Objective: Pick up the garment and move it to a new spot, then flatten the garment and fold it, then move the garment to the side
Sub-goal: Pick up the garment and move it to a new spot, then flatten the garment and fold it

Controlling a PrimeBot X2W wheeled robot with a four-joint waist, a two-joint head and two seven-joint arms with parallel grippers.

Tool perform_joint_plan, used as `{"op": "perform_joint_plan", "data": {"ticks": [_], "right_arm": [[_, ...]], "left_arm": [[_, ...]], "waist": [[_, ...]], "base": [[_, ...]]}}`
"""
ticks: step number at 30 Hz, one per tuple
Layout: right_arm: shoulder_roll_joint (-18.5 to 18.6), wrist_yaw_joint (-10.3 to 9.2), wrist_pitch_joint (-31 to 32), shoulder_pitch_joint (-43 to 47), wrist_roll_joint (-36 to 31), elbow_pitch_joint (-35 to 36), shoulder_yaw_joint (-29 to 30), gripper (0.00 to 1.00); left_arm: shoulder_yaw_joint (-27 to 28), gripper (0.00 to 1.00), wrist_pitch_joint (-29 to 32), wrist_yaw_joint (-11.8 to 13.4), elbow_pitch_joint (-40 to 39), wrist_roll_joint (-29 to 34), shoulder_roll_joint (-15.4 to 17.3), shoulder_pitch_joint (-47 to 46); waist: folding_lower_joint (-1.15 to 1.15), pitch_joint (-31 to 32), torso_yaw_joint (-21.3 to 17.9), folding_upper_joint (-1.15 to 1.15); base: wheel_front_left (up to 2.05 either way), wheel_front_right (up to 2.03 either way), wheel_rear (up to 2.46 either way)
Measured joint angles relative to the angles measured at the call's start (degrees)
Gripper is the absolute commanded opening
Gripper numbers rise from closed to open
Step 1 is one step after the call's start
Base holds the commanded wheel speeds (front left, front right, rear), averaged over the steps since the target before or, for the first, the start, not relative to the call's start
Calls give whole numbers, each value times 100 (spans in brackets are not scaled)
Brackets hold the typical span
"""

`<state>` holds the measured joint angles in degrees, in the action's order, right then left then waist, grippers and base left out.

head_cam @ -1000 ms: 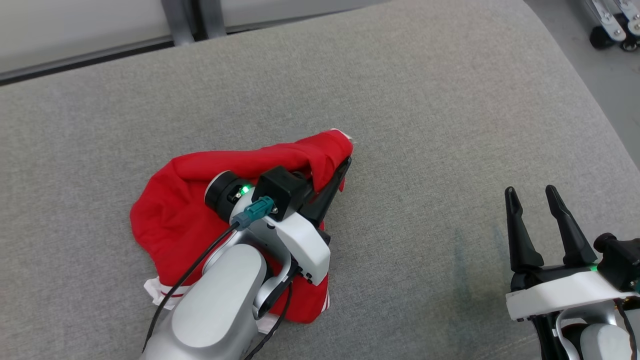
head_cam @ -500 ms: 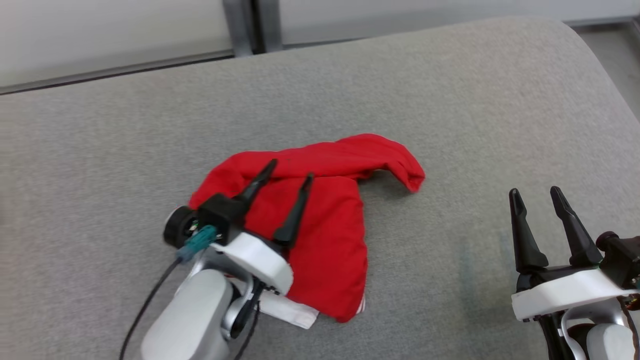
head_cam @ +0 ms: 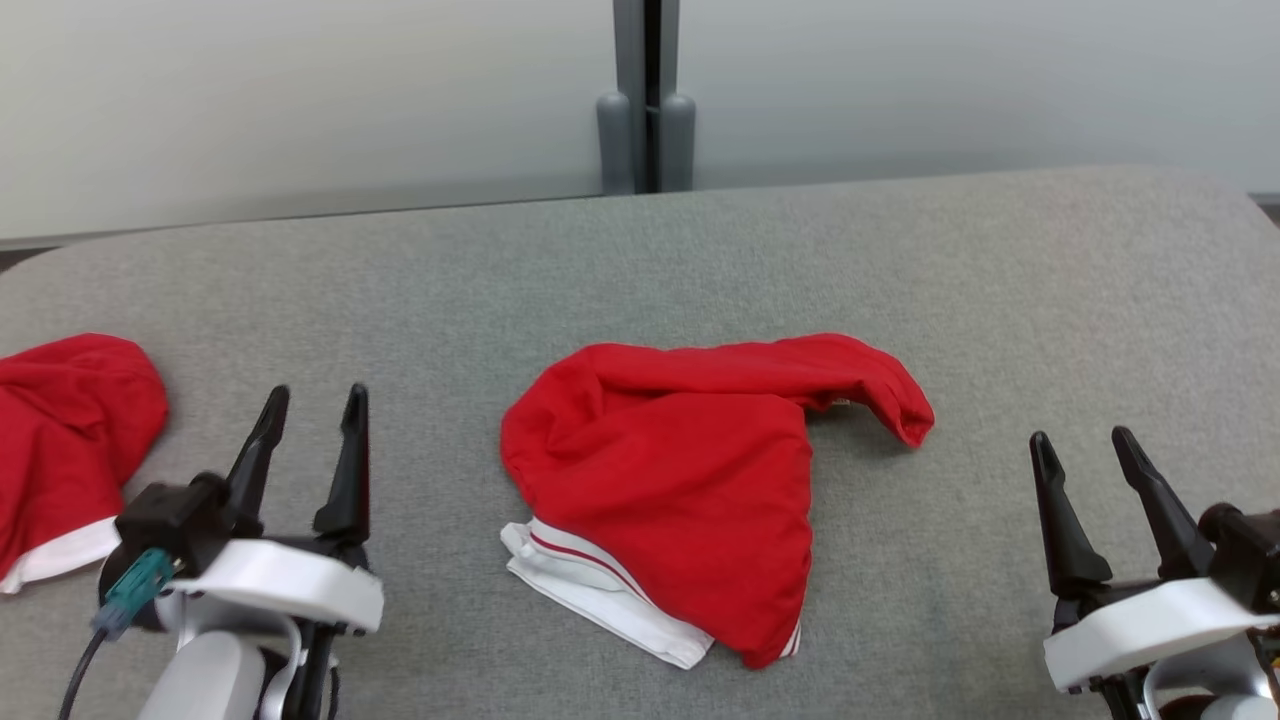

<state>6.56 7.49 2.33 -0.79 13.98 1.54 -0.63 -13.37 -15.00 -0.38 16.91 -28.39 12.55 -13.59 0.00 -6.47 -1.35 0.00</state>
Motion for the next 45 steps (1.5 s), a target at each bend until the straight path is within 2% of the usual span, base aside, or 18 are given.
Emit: {"op": "perform_joint_plan", "data": {"ticks": [6,20,41,45], "right_arm": [[4,0,170,332,-46,102,43,100],[-18,0,458,867,-67,343,127,100],[-76,0,541,904,-93,467,168,100],[-41,0,548,896,-99,458,-64,100]], "left_arm": [[271,100,-9,-62,-180,-42,191,626],[138,100,154,-57,-570,-38,378,1285],[70,100,321,97,-839,-41,457,1339],[40,100,341,116,-901,-40,459,1328]], "waist": [[0,398,190,0],[0,1035,286,0],[0,1005,303,0],[0,958,346,0]], "base": [[0,0,0],[0,0,0],[0,0,0],[0,0,0]]}}
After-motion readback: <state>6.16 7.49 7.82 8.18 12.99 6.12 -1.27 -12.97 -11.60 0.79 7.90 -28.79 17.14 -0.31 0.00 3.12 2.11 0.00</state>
